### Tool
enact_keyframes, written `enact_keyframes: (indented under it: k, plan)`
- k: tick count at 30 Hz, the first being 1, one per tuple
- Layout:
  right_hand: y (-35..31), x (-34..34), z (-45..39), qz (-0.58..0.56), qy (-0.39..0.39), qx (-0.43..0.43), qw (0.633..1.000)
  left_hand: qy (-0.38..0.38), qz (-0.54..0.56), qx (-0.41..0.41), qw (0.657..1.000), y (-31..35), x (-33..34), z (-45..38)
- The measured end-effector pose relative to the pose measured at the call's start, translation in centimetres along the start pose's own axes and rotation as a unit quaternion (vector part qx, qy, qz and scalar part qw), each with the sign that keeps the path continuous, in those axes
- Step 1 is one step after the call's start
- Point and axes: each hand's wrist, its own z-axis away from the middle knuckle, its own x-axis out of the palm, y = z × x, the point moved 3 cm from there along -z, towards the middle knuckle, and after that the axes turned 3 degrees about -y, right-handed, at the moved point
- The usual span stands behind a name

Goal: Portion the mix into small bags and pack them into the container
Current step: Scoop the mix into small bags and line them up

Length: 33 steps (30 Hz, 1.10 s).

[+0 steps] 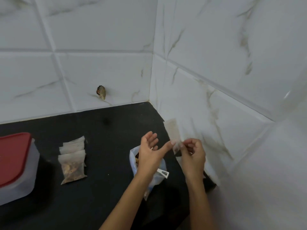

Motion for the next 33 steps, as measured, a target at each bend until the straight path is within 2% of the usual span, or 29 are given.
enact_keyframes:
  k: [2,4,6,8,10,13,16,18,21,24,27,30,33]
  plan:
    - [-0.7,2.5,0.7,-0.066,-0.123,0.010,0.990,-0.015,-0.005,0.016,1.000,1.1,-2.6,-0.1]
    - [-1.1,5.0,1.7,-0.086,-0.223,0.015,0.971,-0.024,-0.008,0.036,0.999,2.1,-4.9,0.1]
    - [-1.5,7.5,2.9,-0.075,-0.299,0.011,0.951,-0.016,-0.034,0.070,0.997,3.0,-7.4,0.6]
    - [-1.9,9.6,3.9,-0.042,-0.340,0.007,0.939,0.009,-0.084,0.104,0.991,3.8,-9.8,1.0]
    - [-2.5,11.5,4.7,-0.036,-0.330,0.030,0.943,0.048,-0.144,0.142,0.978,4.4,-12.3,1.5]
    - [-4.6,13.5,5.3,-0.090,-0.257,0.050,0.961,0.097,-0.242,0.185,0.947,5.2,-15.5,2.3]
    - [-7.6,15.6,7.2,-0.126,-0.320,0.050,0.938,0.121,-0.343,0.197,0.910,5.9,-18.2,2.8]
    - [-8.8,16.9,8.7,-0.052,-0.372,0.003,0.927,0.127,-0.382,0.206,0.892,6.1,-19.6,3.0]
    - [-9.4,18.4,10.0,0.043,-0.365,-0.064,0.928,0.132,-0.416,0.224,0.872,6.2,-21.6,3.2]
    - [-9.6,19.1,10.3,0.106,-0.357,-0.105,0.922,0.131,-0.430,0.230,0.863,5.9,-22.7,3.4]
    - [-9.6,20.2,11.1,0.192,-0.397,-0.121,0.889,0.129,-0.428,0.239,0.862,5.2,-23.3,3.2]
    - [-9.3,20.7,11.8,0.234,-0.441,-0.091,0.861,0.103,-0.430,0.230,0.867,4.6,-23.2,3.1]
    - [-8.9,20.1,11.9,0.246,-0.445,-0.070,0.858,0.091,-0.426,0.240,0.868,4.3,-22.7,3.5]
